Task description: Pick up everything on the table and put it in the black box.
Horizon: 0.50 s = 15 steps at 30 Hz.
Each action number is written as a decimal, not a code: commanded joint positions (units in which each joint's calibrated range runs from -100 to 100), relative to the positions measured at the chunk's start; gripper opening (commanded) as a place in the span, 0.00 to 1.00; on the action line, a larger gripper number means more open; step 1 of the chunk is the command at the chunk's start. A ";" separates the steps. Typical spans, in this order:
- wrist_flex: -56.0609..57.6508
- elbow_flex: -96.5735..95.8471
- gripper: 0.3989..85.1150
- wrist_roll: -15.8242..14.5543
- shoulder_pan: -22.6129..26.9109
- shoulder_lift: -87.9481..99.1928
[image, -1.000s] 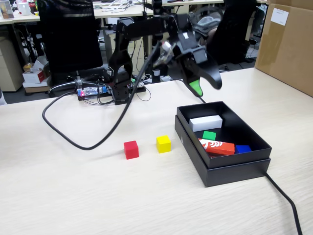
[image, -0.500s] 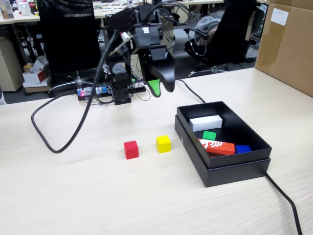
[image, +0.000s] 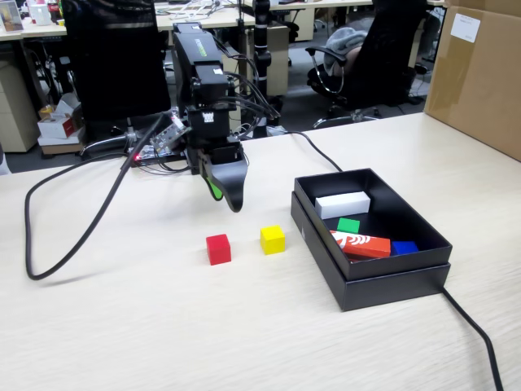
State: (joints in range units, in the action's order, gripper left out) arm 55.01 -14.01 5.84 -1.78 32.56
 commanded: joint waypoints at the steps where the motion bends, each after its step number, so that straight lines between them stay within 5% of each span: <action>1: -5.90 1.23 0.56 0.63 -0.73 -1.06; 15: -14.19 1.50 0.55 1.12 -1.86 -7.60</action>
State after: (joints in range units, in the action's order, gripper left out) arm 44.33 -14.56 6.57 -3.15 24.92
